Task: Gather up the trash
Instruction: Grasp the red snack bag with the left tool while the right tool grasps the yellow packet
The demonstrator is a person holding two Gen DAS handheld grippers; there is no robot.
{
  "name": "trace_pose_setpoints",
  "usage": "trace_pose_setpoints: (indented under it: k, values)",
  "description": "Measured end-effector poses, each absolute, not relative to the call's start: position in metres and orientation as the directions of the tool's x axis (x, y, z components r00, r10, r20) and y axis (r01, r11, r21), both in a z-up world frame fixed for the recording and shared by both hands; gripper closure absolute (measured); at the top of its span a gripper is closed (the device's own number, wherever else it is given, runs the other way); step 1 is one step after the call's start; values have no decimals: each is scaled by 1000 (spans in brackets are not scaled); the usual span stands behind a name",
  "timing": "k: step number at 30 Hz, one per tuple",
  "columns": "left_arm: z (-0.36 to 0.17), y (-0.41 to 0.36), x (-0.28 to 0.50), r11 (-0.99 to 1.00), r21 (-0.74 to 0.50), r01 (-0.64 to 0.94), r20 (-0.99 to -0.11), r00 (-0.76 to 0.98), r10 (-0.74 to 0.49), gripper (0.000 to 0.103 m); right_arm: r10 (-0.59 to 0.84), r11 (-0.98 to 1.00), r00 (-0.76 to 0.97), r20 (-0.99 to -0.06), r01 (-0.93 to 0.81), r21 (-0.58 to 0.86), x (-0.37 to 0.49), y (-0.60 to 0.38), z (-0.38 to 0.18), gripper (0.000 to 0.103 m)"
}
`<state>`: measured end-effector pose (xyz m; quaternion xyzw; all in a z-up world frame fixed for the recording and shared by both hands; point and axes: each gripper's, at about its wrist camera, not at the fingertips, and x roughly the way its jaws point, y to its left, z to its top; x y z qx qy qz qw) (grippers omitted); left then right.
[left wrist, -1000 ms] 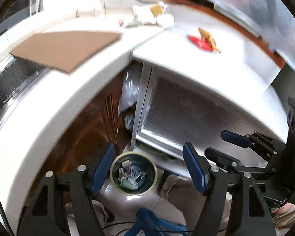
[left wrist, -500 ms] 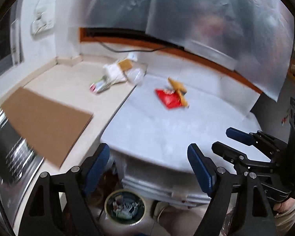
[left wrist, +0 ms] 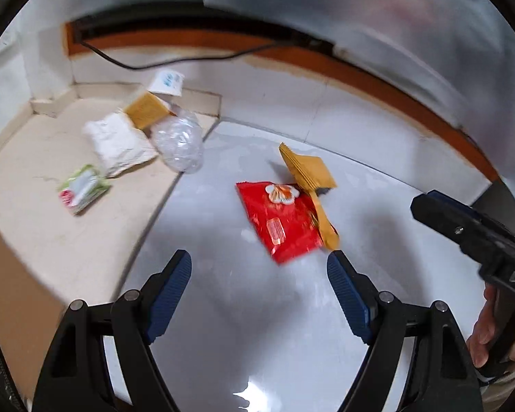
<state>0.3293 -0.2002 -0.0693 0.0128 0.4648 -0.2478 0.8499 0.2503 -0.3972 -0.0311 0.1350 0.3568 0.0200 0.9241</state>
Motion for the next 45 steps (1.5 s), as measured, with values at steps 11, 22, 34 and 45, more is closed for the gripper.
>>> trace_pose_setpoints:
  k: [11,22,34,45]
  values:
    - [-128,-245,381,881,-239,408,-856,340,-389,23,216,930,655,-724,88,357,349,-420,-83,28]
    - [-129,-243,390,883,-242,403,-856,340,-389,23,219,935,580,-785,107,339,384,-421,-117,45]
    - [-126,-263,410,899,-250,360,-867,330,-373,23,195,921,611,-767,154,357,355,-451,-124,94]
    - [-128,-293,406,920,-78,385,-889,391,-239,23,167,940,612,-773,139,313,341,-445,-120,94]
